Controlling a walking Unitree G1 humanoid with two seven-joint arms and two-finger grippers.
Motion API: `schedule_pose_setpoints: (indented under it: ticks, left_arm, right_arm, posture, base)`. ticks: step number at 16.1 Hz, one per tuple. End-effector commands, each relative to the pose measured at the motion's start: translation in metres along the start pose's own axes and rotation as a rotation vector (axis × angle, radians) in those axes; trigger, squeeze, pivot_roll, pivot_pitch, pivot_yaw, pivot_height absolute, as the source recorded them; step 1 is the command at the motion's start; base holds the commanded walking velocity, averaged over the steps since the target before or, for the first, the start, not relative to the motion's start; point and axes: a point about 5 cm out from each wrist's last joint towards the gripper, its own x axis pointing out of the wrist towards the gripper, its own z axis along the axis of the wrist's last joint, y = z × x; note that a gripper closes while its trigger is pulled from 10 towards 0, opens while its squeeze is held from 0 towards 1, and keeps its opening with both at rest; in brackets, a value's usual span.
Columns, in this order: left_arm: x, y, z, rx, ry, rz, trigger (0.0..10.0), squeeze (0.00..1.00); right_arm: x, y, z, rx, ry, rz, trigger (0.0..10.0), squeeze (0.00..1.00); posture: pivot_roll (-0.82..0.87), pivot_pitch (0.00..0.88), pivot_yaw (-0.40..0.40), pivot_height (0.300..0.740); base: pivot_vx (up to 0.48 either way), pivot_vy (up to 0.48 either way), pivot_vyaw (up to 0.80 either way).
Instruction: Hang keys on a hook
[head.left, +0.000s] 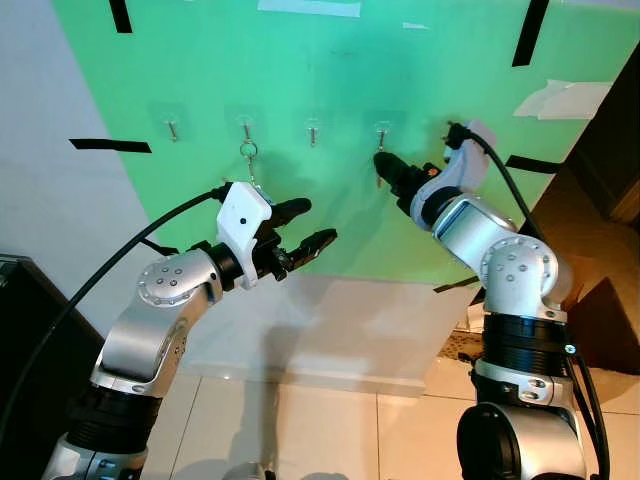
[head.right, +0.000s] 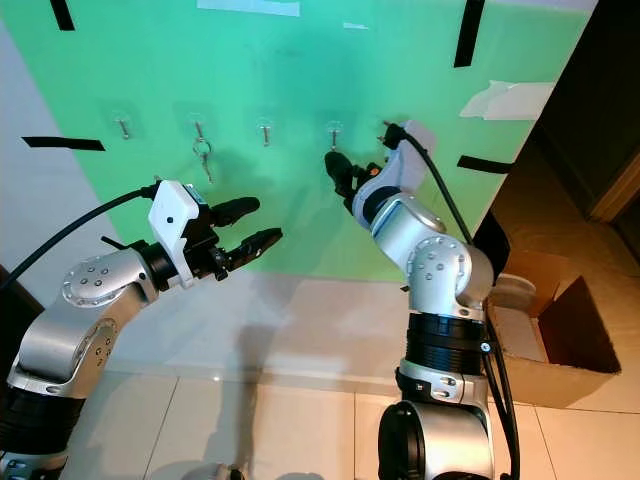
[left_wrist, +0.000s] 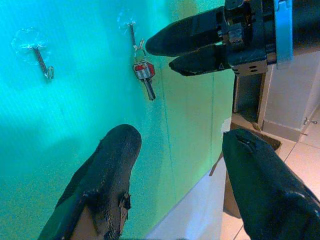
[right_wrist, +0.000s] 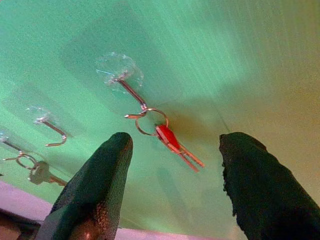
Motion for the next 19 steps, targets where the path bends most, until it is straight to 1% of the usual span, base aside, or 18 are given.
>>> schedule_pose_setpoints:
  ticks: [1, 3, 4, 5, 6, 7, 8, 9, 10, 11, 12, 13, 15, 18, 19]
  left_arm:
    - [0.0, 0.001, 0.005, 0.01, -0.006, -0.005, 10.0, 0.0]
    - [0.0, 0.0, 0.004, 0.01, -0.007, -0.006, 10.0, 0.0]
    - [-0.001, 0.0, 0.004, 0.009, -0.007, -0.006, 10.0, 0.0]
    - [-0.002, -0.001, 0.003, 0.006, -0.007, -0.004, 10.0, 0.0]
    - [-0.005, -0.004, -0.001, 0.0, 0.001, -0.001, 10.0, 0.0]
    - [-0.009, -0.005, -0.007, -0.008, 0.02, 0.025, 10.0, 0.0]
    - [-0.013, -0.002, -0.017, -0.008, 0.053, 0.101, 10.0, 0.0]
    - [-0.017, 0.001, -0.024, -0.001, 0.078, 0.17, 10.0, 0.0]
    - [-0.019, 0.001, -0.03, -0.003, 0.092, 0.224, 10.0, 0.0]
    - [-0.021, 0.002, -0.032, -0.006, 0.099, 0.251, 10.0, 0.0]
    - [-0.027, 0.004, -0.037, -0.029, 0.114, 0.382, 10.0, 0.0]
    - [-0.029, 0.002, -0.039, -0.028, 0.121, 0.407, 10.0, 0.0]
    - [-0.026, -0.002, -0.041, -0.027, 0.126, 0.416, 10.0, 0.0]
    - [-0.024, -0.005, -0.043, -0.027, 0.129, 0.42, 10.0, 0.0]
    - [-0.022, -0.004, -0.044, -0.029, 0.131, 0.426, 10.0, 0.0]
  right_arm:
    - [0.0, -0.003, -0.004, -0.01, 0.009, -0.009, 10.0, 0.0]
    - [-0.002, 0.0, -0.002, -0.042, -0.008, 0.022, 10.0, 0.0]
    - [-0.008, 0.005, 0.001, -0.059, -0.038, 0.072, 10.0, 0.0]
    - [-0.017, 0.006, 0.003, -0.124, -0.06, 0.116, 10.0, 0.0]
    - [-0.028, 0.0, -0.001, -0.223, -0.055, 0.104, 10.0, 0.0]
    - [-0.038, -0.008, -0.006, -0.289, -0.049, 0.08, 10.0, 0.0]
    - [-0.049, -0.018, -0.013, -0.339, -0.047, 0.052, 10.0, 0.0]
    - [-0.057, -0.025, -0.021, -0.371, -0.05, 0.034, 10.0, 0.0]
    - [-0.065, -0.031, -0.028, -0.38, -0.062, 0.03, 10.0, 0.0]
    - [-0.069, -0.033, -0.031, -0.381, -0.069, 0.03, 10.0, 0.0]
    - [-0.082, -0.05, -0.048, -0.493, -0.075, -0.063, 10.0, 0.0]
    - [-0.085, -0.056, -0.053, -0.52, -0.082, -0.101, 10.0, 0.0]
    - [-0.085, -0.065, -0.057, -0.53, -0.098, -0.162, 10.0, 0.0]
    - [-0.089, -0.071, -0.062, -0.498, -0.102, -0.197, 10.0, 0.0]
    - [-0.09, -0.076, -0.061, -0.454, -0.132, -0.224, 10.0, 0.0]
  posture:
    - [-0.01, 0.0, 0.013, 0.74]
    - [-0.01, 0.0, 0.014, 0.74]
    - [-0.01, 0.0, 0.011, 0.74]
    - [-0.01, 0.0, 0.009, 0.74]
    - [-0.02, 0.0, 0.005, 0.74]
    - [-0.02, 0.0, 0.003, 0.74]
    - [-0.03, 0.0, 0.002, 0.74]
    - [-0.03, 0.0, 0.001, 0.74]
    - [-0.03, 0.0, 0.001, 0.74]
    - [-0.03, 0.0, 0.001, 0.74]
    - [-0.01, 0.0, -0.011, 0.74]
    - [-0.01, 0.0, -0.015, 0.74]
    - [-0.03, 0.0, 0.01, 0.74]
    - [-0.05, 0.0, 0.031, 0.74]
    - [-0.05, 0.0, 0.036, 0.74]
  base:
    - [0.0, 0.0, 0.0]
    - [0.0, 0.0, 0.0]
    - [0.0, 0.0, 0.0]
    - [0.0, 0.0, 0.0]
    - [0.0, 0.0, 0.0]
    - [0.0, 0.0, 0.0]
    - [0.0, 0.0, 0.0]
    - [0.0, 0.0, 0.0]
    - [0.0, 0.0, 0.0]
    - [0.0, 0.0, 0.0]
    - [0.0, 0.0, 0.8]
    - [0.0, 0.0, 0.8]
    - [0.0, 0.0, 0.8]
    - [0.0, 0.0, 0.8]
    - [0.0, 0.0, 0.8]
